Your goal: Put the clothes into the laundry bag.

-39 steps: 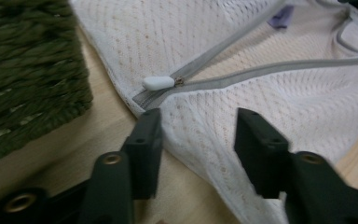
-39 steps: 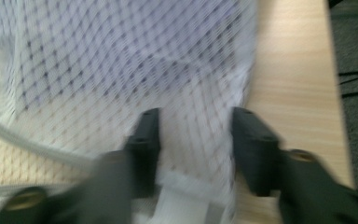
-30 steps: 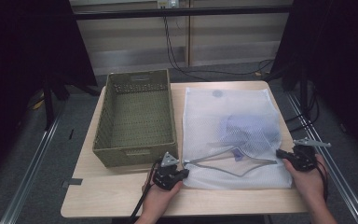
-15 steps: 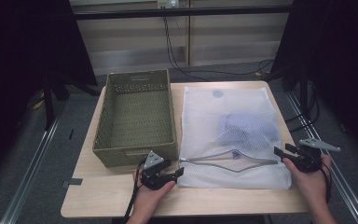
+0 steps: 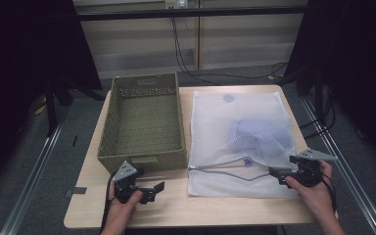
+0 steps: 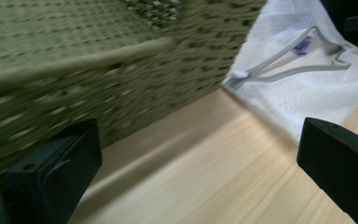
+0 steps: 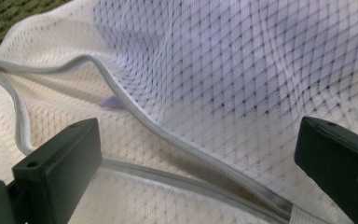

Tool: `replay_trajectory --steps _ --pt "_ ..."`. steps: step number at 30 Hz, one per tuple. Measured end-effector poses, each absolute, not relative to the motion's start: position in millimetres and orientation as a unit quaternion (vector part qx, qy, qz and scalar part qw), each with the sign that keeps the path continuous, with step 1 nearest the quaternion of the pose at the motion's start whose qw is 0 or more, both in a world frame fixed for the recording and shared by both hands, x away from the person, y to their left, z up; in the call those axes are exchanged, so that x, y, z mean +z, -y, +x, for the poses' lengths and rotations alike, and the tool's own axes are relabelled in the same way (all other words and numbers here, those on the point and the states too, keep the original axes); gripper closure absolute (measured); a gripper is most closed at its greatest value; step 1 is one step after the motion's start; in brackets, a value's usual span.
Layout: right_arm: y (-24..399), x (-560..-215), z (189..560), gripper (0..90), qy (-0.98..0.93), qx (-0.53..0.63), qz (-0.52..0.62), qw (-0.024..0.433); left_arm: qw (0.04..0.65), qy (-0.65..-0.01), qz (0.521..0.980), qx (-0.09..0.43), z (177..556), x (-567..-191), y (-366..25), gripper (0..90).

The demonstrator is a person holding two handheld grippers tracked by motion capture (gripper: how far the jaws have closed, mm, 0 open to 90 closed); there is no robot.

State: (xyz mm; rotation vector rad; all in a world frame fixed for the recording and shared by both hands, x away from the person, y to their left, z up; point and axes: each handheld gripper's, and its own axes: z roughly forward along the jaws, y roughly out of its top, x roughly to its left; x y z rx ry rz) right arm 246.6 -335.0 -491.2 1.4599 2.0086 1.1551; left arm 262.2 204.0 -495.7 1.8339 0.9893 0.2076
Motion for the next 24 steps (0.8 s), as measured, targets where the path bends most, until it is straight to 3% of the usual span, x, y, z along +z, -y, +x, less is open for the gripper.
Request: replay_trajectory --steps 4,8,11,24 --pt "337 -496 247 0.6 -0.722 0.403 0.527 0.196 0.515 -0.418 0.744 0.082 262 -494 -226 0.0" --pt "340 -495 246 0.6 -0.72 0.41 0.524 0.197 0.506 -0.425 0.741 0.122 264 -493 -240 0.0" --pt "341 -494 246 0.7 -0.719 0.409 0.526 0.198 0.509 -0.436 0.733 0.119 266 -495 -250 0.0" --pt "334 -491 247 1.4 -0.725 0.402 0.52 0.208 0.509 -0.437 0.73 0.127 267 -493 -251 0.0"
